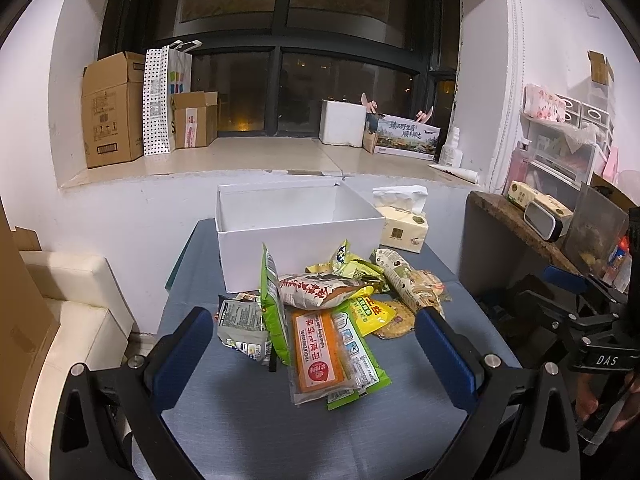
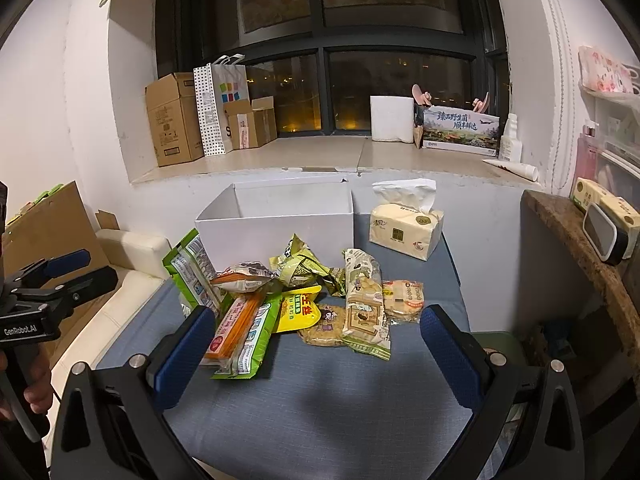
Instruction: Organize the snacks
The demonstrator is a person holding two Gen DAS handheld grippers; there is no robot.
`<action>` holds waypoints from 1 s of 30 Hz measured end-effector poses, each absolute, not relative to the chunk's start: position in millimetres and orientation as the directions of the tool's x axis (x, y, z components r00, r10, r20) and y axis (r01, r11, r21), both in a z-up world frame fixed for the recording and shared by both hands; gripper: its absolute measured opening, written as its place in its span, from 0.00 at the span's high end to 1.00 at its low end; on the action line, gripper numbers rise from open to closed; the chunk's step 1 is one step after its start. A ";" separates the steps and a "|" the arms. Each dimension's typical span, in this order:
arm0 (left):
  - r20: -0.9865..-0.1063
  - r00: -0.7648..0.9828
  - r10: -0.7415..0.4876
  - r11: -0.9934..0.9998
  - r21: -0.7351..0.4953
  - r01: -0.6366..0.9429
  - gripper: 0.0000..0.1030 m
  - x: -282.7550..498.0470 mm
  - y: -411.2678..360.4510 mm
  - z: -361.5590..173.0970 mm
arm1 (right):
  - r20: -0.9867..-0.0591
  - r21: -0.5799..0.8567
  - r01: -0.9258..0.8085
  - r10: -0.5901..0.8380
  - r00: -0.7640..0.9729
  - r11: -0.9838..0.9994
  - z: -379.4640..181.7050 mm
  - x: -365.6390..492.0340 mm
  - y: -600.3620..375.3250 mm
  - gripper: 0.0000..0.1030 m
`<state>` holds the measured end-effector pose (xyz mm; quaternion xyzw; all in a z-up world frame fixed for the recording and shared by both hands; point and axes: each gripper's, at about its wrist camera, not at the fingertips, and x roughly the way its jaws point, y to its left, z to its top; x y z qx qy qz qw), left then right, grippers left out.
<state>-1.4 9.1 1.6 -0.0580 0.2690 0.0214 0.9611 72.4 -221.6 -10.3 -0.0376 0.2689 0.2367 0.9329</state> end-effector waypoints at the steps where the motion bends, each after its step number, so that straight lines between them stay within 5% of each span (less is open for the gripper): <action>1: -0.520 0.854 0.010 0.992 -0.100 -0.072 0.00 -1.5 8.9 1.7 | -0.519 0.057 -0.461 0.421 0.744 0.885 -10.4 72.3 -221.4 0.00; 30: -0.526 0.850 0.017 0.993 -0.092 -0.077 0.00 -1.7 10.2 0.0 | -0.520 0.045 -0.466 0.420 0.744 0.883 -9.8 70.0 -220.9 0.00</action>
